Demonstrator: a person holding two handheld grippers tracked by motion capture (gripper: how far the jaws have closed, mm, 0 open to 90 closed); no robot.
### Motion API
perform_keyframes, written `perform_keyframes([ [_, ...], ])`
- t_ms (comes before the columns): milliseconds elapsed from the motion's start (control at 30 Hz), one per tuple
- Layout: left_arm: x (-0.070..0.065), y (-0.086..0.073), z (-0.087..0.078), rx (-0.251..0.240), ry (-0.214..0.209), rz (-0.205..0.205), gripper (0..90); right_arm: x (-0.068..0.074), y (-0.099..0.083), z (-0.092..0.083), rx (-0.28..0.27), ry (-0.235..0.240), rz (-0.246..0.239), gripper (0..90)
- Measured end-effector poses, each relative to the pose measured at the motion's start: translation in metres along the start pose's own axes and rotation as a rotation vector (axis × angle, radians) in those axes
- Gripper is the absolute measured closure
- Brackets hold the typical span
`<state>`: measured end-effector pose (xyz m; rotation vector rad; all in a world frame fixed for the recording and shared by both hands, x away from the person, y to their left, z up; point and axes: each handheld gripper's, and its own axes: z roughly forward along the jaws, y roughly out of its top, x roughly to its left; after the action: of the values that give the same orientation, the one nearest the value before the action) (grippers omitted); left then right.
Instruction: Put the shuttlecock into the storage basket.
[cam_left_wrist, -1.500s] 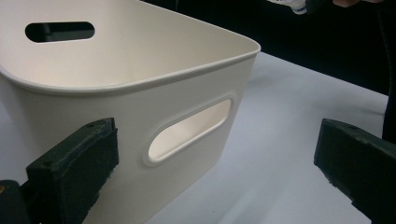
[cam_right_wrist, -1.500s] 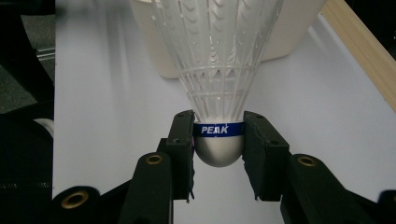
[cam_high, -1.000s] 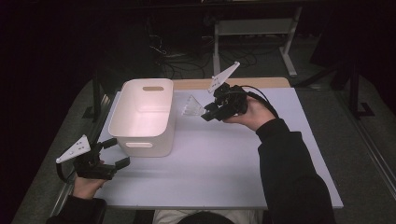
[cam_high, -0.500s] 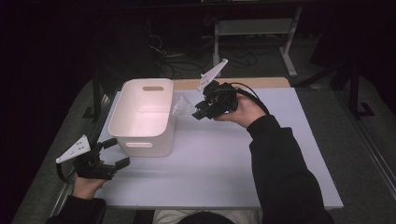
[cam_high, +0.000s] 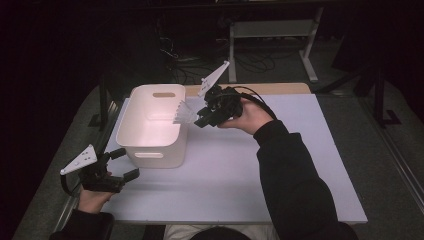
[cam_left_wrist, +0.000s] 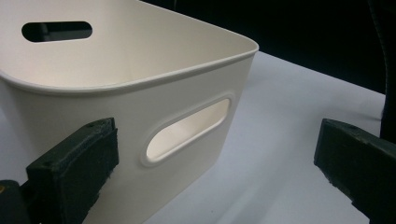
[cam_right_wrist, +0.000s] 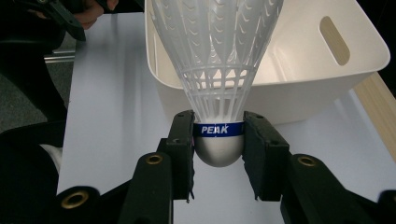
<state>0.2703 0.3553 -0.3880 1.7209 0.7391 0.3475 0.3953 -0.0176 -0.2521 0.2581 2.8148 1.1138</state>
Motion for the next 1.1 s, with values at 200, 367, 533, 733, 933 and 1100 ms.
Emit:
perform_keyframes([
  [200, 0.000, 0.000, 0.000, 0.001, -0.001, 0.001, 0.0, 0.001, 0.009, 0.008, -0.002, 0.011, -0.013, 64.4],
  [367, 0.000, 0.000, 0.000, 0.000, -0.002, 0.001, 0.0, 0.002, 0.015, 0.013, 0.009, 0.019, -0.025, 64.4],
  [533, 0.000, 0.000, 0.000, 0.000, -0.003, 0.001, 0.0, 0.004, 0.024, 0.019, 0.008, 0.030, -0.037, 64.4],
  [733, 0.000, 0.000, 0.000, -0.001, -0.004, 0.000, 0.0, 0.006, 0.031, 0.025, 0.014, 0.039, -0.054, 64.4],
  [933, 0.000, 0.000, 0.000, -0.001, -0.004, 0.001, 0.0, 0.006, 0.036, 0.031, 0.018, 0.049, -0.059, 64.4],
  [1100, 0.000, 0.000, 0.000, -0.001, -0.004, 0.002, 0.0, 0.005, 0.039, 0.035, 0.015, 0.056, -0.062, 64.4],
])
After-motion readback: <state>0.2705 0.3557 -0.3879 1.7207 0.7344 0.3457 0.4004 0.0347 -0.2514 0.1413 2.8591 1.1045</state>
